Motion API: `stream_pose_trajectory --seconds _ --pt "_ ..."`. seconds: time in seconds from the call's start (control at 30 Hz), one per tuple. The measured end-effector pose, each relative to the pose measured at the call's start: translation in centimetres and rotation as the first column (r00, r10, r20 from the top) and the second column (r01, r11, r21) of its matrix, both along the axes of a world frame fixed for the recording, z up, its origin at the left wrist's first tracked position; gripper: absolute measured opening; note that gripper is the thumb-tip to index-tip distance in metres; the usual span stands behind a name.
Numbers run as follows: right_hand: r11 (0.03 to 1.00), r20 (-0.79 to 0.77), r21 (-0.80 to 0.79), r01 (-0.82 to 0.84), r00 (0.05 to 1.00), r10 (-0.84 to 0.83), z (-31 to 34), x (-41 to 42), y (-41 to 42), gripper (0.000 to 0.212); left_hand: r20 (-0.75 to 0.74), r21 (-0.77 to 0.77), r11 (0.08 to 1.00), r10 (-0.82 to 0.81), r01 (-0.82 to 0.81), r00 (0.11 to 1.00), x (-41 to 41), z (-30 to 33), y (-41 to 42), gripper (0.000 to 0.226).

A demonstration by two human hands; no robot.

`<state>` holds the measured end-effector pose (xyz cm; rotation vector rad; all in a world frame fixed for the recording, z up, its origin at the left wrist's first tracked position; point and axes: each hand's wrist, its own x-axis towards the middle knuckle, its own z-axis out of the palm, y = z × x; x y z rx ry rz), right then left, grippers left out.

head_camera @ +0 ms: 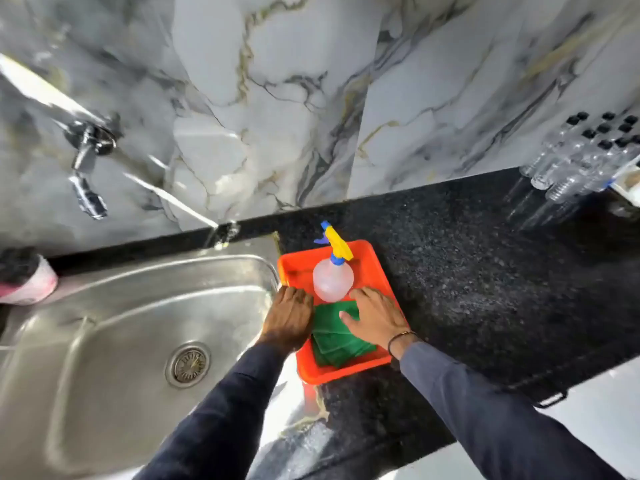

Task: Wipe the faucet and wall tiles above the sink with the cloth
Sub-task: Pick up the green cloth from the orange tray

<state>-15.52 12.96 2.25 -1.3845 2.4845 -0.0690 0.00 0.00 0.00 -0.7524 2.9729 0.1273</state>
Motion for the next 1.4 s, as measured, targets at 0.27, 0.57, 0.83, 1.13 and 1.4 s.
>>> stream_pose_trajectory --seconds 0.27,0.57,0.83,1.13,1.4 --pt "0.993 -0.027 0.004 -0.119 0.993 0.119 -1.7 -1.3 0.3 0.044 0.179 0.027 0.997 0.060 -0.066 0.982 -1.9 -1.6 1.3 0.041" --pt "0.918 -0.140 0.063 -0.391 0.907 0.396 -1.3 -2.2 2.3 0.027 0.199 0.031 0.998 0.040 -0.047 0.979 -2.1 -1.0 1.8 0.057" --pt "0.859 -0.133 0.039 -0.510 0.850 0.510 -1.4 -3.9 5.9 0.027 0.161 0.116 0.990 0.058 -0.077 0.985 -2.6 -0.9 2.3 0.042" --pt "1.000 0.259 0.014 0.023 0.966 -0.026 -1.6 -3.6 1.8 0.047 0.151 0.307 0.944 0.081 -0.124 0.985 -3.4 -0.1 3.1 0.032" --pt "0.987 0.338 0.146 0.070 0.934 -0.117 -1.7 -3.7 -0.5 0.042 -0.038 0.606 0.784 0.193 -0.131 0.980 -1.5 1.6 2.3 0.032"
